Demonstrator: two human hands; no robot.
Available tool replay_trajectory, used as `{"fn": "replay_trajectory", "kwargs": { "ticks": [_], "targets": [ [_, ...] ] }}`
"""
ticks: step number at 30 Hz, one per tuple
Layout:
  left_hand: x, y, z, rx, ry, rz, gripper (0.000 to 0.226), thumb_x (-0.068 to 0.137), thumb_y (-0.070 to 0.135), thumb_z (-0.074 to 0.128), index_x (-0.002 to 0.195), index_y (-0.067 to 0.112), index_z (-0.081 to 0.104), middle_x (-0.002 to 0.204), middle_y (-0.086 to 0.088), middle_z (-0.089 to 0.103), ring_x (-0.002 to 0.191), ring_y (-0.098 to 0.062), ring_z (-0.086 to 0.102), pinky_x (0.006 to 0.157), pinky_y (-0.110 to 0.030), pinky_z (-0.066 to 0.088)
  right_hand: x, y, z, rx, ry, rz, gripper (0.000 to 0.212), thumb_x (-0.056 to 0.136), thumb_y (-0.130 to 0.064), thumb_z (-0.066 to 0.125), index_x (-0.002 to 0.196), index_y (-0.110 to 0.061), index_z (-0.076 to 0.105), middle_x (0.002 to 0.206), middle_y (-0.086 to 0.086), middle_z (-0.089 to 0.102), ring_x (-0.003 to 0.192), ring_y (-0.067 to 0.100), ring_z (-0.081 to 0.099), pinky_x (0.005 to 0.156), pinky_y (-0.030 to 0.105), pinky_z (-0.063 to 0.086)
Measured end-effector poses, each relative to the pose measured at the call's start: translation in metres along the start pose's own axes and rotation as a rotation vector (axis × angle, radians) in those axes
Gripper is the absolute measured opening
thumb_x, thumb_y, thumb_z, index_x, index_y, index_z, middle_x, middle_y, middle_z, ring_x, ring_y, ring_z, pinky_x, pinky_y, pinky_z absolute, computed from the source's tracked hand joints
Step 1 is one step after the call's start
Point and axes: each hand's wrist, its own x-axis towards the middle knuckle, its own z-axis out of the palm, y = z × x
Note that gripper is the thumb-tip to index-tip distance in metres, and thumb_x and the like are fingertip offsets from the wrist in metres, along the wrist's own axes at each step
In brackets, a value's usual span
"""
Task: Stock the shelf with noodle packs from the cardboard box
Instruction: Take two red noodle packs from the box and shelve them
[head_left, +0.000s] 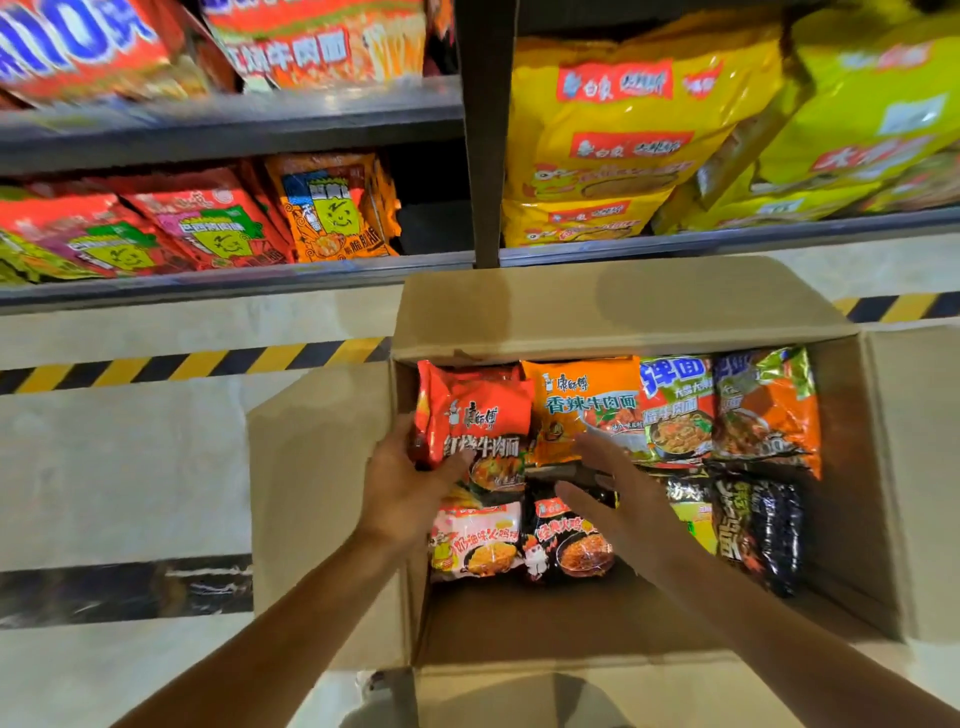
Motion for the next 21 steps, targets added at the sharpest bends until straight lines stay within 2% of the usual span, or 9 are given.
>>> {"fn": "replay_trajectory", "kwargs": {
  "ticks": [3, 6, 8, 9, 11, 13, 17, 19, 21],
  "targets": [
    [-0.012, 0.028, -0.042, 0.02, -0.015, 0.072, 0.042, 0.078, 0.008, 0.081, 0.115, 0.011, 0.062, 0.099, 0.006, 0.073, 0.082, 0.003, 0.069, 0.068, -0.018, 0.058, 0.012, -0.016, 0.015, 0.067, -0.03, 0.052, 0.071, 0.084, -0.048, 0.07, 0.147, -0.033, 0.041, 0.139, -0.012, 0.055, 0.129, 0.013, 0.054, 0.106, 0.042, 0.047],
    [-0.015, 0.041, -0.08, -0.005, 0.018, 0.087, 0.042, 0.078, 0.011, 0.081, 0.115, 0.018, 0.062, 0.101, 0.009, 0.072, 0.087, 0.002, 0.069, 0.066, -0.013, 0.055, 0.033, -0.036, 0.032, 0.093, -0.045, 0.052, 0.048, 0.093, -0.025, 0.069, 0.137, -0.024, 0.05, 0.125, -0.013, 0.06, 0.118, 0.015, 0.061, 0.088, 0.021, 0.049],
    [-0.017, 0.042, -0.099, 0.001, 0.035, 0.09, 0.042, 0.078, 0.016, 0.08, 0.114, 0.026, 0.061, 0.102, 0.011, 0.072, 0.093, -0.001, 0.069, 0.067, -0.016, 0.057, 0.051, -0.041, 0.043, 0.097, -0.039, 0.106, 0.051, 0.096, -0.022, 0.065, 0.143, -0.021, 0.046, 0.126, -0.009, 0.056, 0.094, 0.006, 0.064, 0.075, 0.012, 0.047],
    [-0.016, 0.041, -0.106, 0.002, 0.04, 0.09, 0.041, 0.079, 0.018, 0.08, 0.114, 0.029, 0.061, 0.102, 0.012, 0.072, 0.094, -0.001, 0.069, 0.067, -0.018, 0.058, 0.063, -0.039, 0.049, 0.101, -0.038, 0.145, 0.052, 0.096, -0.023, 0.065, 0.143, -0.019, 0.045, 0.127, -0.005, 0.055, 0.086, 0.006, 0.063, 0.073, 0.016, 0.051],
    [-0.017, 0.038, -0.116, -0.014, 0.053, 0.081, 0.039, 0.08, 0.02, 0.079, 0.112, 0.031, 0.061, 0.1, 0.016, 0.073, 0.095, 0.0, 0.069, 0.067, -0.022, 0.06, 0.086, -0.032, 0.06, 0.14, -0.037, 0.201, 0.038, 0.094, -0.025, 0.068, 0.129, -0.019, 0.054, 0.121, 0.004, 0.06, 0.087, 0.021, 0.064, 0.082, 0.045, 0.058],
    [-0.016, 0.031, -0.121, -0.015, 0.049, 0.072, 0.039, 0.079, 0.02, 0.079, 0.112, 0.031, 0.062, 0.1, 0.016, 0.073, 0.094, -0.002, 0.069, 0.07, -0.026, 0.062, 0.11, -0.019, 0.071, 0.154, -0.04, 0.234, 0.023, 0.09, -0.021, 0.071, 0.11, -0.02, 0.061, 0.11, 0.009, 0.065, 0.098, 0.029, 0.064, 0.093, 0.061, 0.05],
    [-0.017, 0.015, -0.125, -0.031, 0.045, 0.04, 0.042, 0.076, 0.023, 0.079, 0.114, 0.03, 0.063, 0.103, 0.013, 0.073, 0.098, -0.007, 0.07, 0.073, -0.031, 0.062, 0.135, -0.017, 0.098, 0.133, 0.043, 0.329, 0.07, 0.075, -0.03, 0.08, 0.132, -0.012, 0.042, 0.118, 0.008, 0.061, 0.111, 0.029, 0.059, 0.098, 0.045, 0.049],
    [-0.017, 0.009, -0.126, -0.014, 0.043, 0.031, 0.044, 0.075, 0.026, 0.079, 0.115, 0.032, 0.063, 0.104, 0.013, 0.072, 0.098, -0.007, 0.07, 0.074, -0.033, 0.062, 0.143, -0.013, 0.113, 0.085, 0.145, 0.371, 0.104, 0.06, -0.046, 0.078, 0.145, -0.014, 0.028, 0.135, 0.013, 0.052, 0.126, 0.036, 0.05, 0.107, 0.052, 0.042],
    [-0.015, 0.006, -0.129, -0.005, 0.053, 0.017, 0.046, 0.073, 0.028, 0.08, 0.116, 0.034, 0.062, 0.105, 0.013, 0.072, 0.099, -0.01, 0.07, 0.077, -0.039, 0.062, 0.146, -0.011, 0.124, 0.04, 0.226, 0.396, 0.104, 0.071, -0.041, 0.077, 0.152, -0.012, 0.02, 0.144, 0.016, 0.042, 0.133, 0.039, 0.042, 0.111, 0.054, 0.036]
  ]
}}
